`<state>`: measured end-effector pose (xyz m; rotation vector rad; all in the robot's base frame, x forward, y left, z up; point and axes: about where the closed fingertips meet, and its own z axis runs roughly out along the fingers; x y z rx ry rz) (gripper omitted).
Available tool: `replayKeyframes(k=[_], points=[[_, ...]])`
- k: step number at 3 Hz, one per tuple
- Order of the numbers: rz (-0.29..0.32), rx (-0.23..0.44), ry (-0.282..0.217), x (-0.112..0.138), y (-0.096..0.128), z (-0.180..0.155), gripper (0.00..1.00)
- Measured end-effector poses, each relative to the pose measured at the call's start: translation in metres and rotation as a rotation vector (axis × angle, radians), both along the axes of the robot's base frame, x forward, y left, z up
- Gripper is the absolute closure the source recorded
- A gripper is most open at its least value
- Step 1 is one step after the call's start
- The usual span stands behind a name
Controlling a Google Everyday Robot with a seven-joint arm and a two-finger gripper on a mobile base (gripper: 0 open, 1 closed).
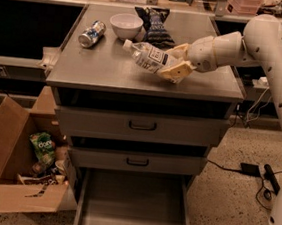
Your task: Pick blue plastic bottle from bottom drawer and place on counter
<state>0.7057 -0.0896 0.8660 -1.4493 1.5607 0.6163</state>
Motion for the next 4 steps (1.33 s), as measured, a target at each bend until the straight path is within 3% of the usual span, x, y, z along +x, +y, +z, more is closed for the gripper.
replayKeyframes(k=[3,4], points=[[0.0,0.0,0.0,0.0,0.0001,0.0,0.15],[0.0,0.0,0.0,0.0,0.0001,-0.0001,0.0]])
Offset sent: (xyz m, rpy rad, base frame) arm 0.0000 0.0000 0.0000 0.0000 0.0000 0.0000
